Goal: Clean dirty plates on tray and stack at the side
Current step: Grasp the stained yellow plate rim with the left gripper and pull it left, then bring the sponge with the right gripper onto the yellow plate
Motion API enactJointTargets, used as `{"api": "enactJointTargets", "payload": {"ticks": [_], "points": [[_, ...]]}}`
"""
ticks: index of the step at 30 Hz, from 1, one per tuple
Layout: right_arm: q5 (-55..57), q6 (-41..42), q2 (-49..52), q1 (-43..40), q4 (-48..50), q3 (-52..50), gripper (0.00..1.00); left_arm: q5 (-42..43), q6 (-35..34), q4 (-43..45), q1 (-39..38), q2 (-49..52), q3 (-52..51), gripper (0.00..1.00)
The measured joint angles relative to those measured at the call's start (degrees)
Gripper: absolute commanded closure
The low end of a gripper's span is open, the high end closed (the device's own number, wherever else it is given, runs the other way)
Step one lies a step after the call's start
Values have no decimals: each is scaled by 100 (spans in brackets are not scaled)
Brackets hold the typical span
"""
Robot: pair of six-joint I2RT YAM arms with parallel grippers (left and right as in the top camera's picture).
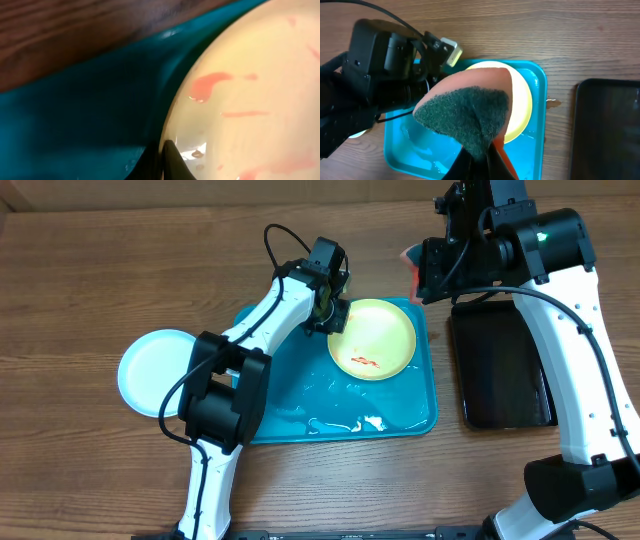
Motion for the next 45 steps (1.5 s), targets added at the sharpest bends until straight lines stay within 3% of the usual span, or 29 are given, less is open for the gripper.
{"api": "enactJointTargets", "payload": {"ticks": [4, 9, 11, 13, 16, 22, 27, 31, 34, 36, 41, 45], "points": [[0, 0, 0, 0, 0, 0, 96, -48, -173, -675, 101, -11, 68, 96], [0, -2, 9, 0, 0, -2, 96, -87, -730, -2256, 509, -28, 94, 94], [-2, -2, 9, 0, 4, -2, 96, -129, -857, -2833, 669, -28, 79, 69], [-4, -2, 9, 0, 22, -2, 96, -219, -820, -3128, 785, -28, 79, 52], [-2, 2, 9, 2, 50, -2, 96, -284, -455, -2959, 787, -28, 79, 40], [-2, -2, 9, 2, 17, -2, 96, -323, 535, -1773, 776, -28, 79, 37], [-2, 2, 11, 2, -20, -2, 96, -323, 1281, -940, 769, -28, 79, 41], [-2, -2, 11, 2, -37, -2, 96, -321, 1945, -1010, 678, -28, 79, 50], [-2, 2, 11, 0, -46, -2, 96, -321, 2291, -1137, 623, -28, 79, 67], [-2, -2, 11, 2, -52, -2, 96, -321, 2483, -1224, 608, -28, 79, 95], [-4, -2, 11, 0, -63, -2, 96, -273, 2656, -1342, 597, -46, 79, 96], [-4, -2, 11, 0, -66, -2, 96, -249, 2286, -1519, 599, -46, 81, 96]]}}
